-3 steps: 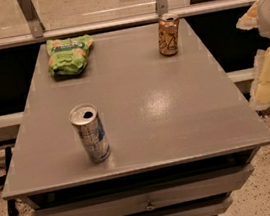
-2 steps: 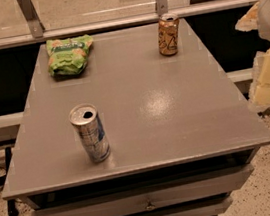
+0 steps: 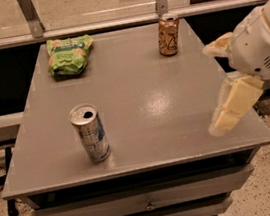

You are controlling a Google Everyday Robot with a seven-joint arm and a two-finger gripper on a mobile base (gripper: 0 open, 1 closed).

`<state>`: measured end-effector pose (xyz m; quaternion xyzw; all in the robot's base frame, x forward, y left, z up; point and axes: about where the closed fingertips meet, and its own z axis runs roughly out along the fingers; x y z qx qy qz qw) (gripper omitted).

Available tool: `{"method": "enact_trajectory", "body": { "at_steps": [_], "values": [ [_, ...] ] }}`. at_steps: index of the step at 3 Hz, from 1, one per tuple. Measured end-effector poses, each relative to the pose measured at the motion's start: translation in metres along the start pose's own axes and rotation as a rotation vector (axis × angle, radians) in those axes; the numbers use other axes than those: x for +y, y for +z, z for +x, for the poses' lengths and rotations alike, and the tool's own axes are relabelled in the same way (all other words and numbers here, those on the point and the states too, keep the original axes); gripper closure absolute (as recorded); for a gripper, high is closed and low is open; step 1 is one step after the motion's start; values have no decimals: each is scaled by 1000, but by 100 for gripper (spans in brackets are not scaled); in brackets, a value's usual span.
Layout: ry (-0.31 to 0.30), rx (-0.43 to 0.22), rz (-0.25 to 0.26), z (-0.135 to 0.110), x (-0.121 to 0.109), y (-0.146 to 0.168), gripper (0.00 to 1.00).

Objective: Knock redbull can over

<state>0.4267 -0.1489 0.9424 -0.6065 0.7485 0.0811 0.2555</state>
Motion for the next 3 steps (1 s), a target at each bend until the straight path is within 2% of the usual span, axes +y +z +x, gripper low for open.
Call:
{"method": "enact_trajectory", "body": {
  "at_steps": [2,3],
  "values": [
    [-47,-344,-83,-84,38,58,0],
    [-49,-390,-89,-101,42,54,0]
  ]
}}
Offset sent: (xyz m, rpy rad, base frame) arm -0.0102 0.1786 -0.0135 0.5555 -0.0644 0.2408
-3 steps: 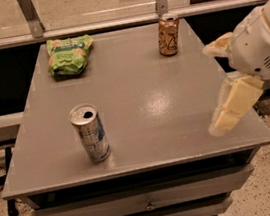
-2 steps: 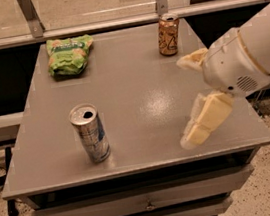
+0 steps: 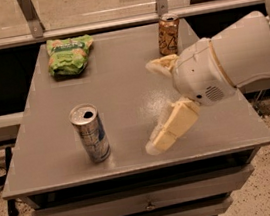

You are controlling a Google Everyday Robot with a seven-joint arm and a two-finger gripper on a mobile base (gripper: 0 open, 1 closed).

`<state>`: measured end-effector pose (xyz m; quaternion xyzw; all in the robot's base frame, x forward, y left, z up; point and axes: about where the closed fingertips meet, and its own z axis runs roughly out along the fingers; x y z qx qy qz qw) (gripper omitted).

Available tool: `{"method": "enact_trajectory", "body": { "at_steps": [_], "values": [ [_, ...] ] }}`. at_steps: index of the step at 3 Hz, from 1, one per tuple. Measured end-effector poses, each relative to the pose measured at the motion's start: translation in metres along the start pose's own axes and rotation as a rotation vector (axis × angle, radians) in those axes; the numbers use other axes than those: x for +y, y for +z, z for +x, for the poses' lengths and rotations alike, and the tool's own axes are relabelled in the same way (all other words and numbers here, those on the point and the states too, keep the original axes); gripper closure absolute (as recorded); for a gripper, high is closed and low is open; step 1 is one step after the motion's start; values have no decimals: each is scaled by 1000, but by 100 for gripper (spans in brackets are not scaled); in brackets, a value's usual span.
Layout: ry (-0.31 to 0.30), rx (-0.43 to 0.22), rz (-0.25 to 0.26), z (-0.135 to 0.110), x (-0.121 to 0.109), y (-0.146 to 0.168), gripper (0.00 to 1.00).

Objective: Knock redbull can over

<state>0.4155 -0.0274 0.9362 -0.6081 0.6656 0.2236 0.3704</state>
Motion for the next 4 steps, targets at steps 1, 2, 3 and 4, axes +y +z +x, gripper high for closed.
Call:
{"method": "enact_trajectory", "body": {
  "at_steps": [1,2,3,4],
  "values": [
    [-2,1,1,0,0,0,0],
    [5,-53,20,1,5,9,0],
    [22,-165,20,2,12,46,0],
    [51,-287,8,-3,19,94,0]
  ]
}}
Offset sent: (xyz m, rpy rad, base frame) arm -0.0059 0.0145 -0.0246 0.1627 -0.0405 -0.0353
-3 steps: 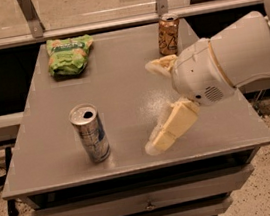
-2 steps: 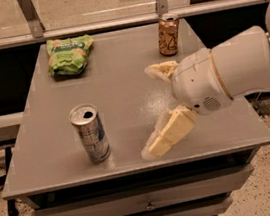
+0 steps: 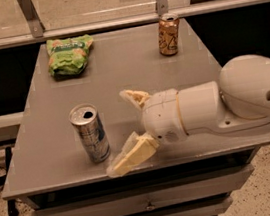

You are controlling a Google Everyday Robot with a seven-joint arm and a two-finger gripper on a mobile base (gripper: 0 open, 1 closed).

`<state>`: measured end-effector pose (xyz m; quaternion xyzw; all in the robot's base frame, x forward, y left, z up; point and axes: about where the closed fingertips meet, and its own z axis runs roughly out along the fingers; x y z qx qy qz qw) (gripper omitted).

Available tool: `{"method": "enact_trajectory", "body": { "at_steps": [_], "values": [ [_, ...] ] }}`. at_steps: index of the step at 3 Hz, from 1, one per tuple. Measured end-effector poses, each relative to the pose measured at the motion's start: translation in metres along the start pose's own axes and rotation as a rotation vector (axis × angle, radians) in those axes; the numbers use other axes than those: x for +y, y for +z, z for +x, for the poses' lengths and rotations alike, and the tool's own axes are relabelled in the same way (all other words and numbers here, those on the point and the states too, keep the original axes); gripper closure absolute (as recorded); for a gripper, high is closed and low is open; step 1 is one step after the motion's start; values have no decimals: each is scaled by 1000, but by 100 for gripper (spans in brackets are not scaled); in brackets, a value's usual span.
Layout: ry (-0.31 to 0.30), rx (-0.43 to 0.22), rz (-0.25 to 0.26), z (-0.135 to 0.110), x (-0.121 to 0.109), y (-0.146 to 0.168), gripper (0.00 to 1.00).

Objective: Knock redbull can over

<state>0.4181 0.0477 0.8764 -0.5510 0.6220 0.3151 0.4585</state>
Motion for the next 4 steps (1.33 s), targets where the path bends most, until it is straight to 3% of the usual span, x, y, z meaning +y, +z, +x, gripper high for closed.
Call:
{"method": "enact_trajectory", "body": {
  "at_steps": [2,4],
  "values": [
    [63,-141,13,-4,-2,53,0],
    [26,-175,48,-23,-47,65,0]
  ]
}}
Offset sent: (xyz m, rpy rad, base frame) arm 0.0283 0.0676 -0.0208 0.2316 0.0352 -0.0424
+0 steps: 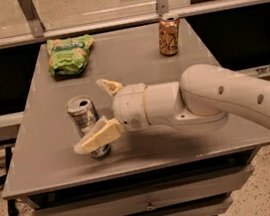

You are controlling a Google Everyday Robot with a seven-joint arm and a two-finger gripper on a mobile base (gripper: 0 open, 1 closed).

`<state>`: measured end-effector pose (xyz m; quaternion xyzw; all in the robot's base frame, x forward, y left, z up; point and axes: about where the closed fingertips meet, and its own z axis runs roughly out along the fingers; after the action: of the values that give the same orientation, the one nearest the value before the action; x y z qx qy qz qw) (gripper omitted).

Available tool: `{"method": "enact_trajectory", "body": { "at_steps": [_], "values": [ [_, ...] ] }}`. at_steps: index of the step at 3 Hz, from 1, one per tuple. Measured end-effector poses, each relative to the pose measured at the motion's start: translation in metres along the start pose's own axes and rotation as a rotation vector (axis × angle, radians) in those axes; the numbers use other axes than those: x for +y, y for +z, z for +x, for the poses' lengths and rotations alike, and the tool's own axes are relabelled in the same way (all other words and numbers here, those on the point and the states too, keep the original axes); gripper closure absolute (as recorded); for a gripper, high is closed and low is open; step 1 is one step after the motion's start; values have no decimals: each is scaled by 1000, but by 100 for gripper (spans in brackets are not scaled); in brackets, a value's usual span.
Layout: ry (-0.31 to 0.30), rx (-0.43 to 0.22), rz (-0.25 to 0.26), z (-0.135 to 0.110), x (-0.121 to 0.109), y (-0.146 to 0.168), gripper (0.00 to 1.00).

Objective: Knock redbull can over

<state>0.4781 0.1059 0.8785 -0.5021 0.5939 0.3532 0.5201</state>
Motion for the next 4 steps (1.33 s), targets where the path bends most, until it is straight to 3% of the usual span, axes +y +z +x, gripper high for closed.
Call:
{"method": "enact_trajectory", "body": {
  "at_steps": [2,3,4],
  "values": [
    [-40,-19,60,-32,-95,-11,0],
    [-42,-14,85,-34,-111,-28,0],
    [-42,3,95,-27,-103,-56,0]
  ]
}}
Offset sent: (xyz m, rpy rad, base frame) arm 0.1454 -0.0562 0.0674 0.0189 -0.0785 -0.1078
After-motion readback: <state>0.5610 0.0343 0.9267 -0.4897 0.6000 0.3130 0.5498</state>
